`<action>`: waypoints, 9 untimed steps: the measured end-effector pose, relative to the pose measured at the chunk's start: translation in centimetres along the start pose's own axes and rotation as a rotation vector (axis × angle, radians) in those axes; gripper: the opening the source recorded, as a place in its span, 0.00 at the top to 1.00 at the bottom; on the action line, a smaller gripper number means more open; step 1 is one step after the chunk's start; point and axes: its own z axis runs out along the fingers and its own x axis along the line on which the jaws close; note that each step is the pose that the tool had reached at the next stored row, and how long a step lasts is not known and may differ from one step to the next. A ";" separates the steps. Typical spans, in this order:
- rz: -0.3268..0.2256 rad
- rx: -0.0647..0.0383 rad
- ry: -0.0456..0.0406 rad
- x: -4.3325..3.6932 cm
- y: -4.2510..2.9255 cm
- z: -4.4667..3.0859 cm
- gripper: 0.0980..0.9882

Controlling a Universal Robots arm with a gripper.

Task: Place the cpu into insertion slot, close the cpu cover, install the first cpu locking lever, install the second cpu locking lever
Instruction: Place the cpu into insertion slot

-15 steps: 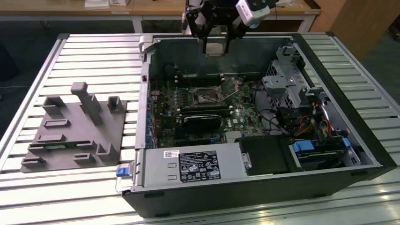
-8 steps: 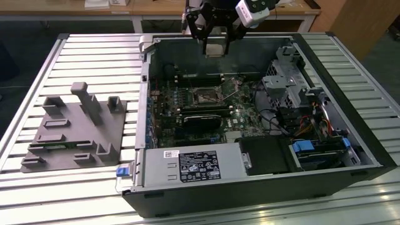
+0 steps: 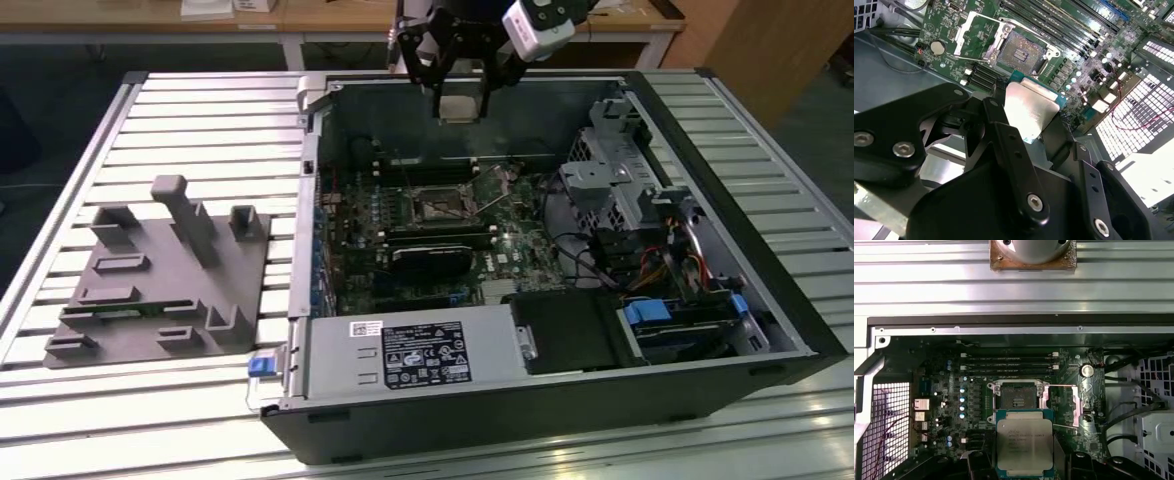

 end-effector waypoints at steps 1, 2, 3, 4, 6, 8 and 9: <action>0.000 0.000 0.0000 0.00 0.00 0.03 0.50; 0.000 0.000 0.0000 0.00 0.00 0.06 0.50; 0.000 0.000 0.0000 0.00 -0.01 0.09 0.50; 0.000 0.000 0.0000 0.00 -0.01 0.12 0.50; 0.000 0.000 0.0000 0.00 -0.02 0.18 0.50; 0.000 0.000 0.0000 0.00 -0.02 0.25 0.50; 0.000 0.000 0.0000 -0.01 -0.02 0.28 0.50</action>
